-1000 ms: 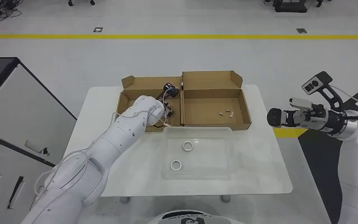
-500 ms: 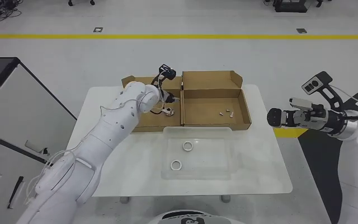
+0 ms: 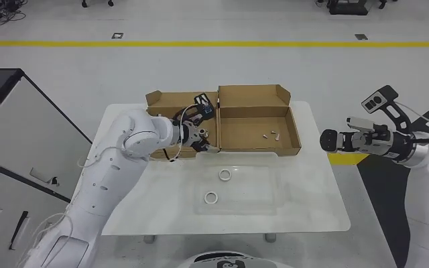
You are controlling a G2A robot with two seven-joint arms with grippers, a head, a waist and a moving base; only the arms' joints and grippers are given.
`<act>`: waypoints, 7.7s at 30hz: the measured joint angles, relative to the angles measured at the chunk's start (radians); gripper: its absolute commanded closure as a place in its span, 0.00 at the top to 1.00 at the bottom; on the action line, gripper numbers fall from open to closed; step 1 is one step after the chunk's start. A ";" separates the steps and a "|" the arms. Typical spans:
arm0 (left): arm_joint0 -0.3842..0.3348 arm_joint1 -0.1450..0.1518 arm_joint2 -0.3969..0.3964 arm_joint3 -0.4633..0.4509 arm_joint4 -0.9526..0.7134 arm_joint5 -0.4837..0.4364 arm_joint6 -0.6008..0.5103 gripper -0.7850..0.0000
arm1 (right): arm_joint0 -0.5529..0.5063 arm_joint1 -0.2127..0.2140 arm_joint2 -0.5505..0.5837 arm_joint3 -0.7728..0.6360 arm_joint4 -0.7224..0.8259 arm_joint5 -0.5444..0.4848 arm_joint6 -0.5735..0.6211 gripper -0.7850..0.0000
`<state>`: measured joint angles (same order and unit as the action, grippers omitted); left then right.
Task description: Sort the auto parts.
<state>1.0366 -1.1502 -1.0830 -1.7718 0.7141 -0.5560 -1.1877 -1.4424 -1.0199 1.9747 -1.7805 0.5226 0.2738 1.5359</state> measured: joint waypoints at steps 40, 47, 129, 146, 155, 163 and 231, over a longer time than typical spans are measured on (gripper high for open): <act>-0.184 -0.018 0.519 -0.047 0.232 0.031 -0.095 0.43 | 0.000 0.000 0.000 0.000 0.000 0.000 0.000 1.00; -0.202 -0.038 0.580 -0.020 0.255 0.029 -0.105 0.38 | 0.000 0.000 0.000 0.000 0.000 0.000 0.000 1.00; -0.385 -0.209 0.863 0.355 0.143 0.059 -0.136 0.39 | 0.000 0.000 0.000 0.000 0.000 0.000 0.000 1.00; -0.403 -0.218 0.883 0.385 0.115 0.044 -0.120 0.37 | 0.000 0.000 0.000 0.000 0.000 0.000 0.000 1.00; -0.390 -0.225 0.891 0.418 0.119 0.027 -0.103 0.07 | 0.000 0.000 0.000 0.000 0.000 0.000 0.000 1.00; -0.386 -0.232 0.880 0.431 0.122 0.029 -0.083 0.00 | 0.000 0.000 0.000 0.000 0.000 0.000 0.000 1.00; -0.379 0.055 0.156 0.324 -0.978 -0.090 0.154 0.00 | 0.000 0.000 0.000 0.000 0.000 0.000 0.000 1.00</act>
<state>0.6572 -1.0949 -0.9269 -1.4473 -0.2636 -0.6459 -1.0335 -1.4424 -1.0199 1.9747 -1.7805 0.5226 0.2738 1.5359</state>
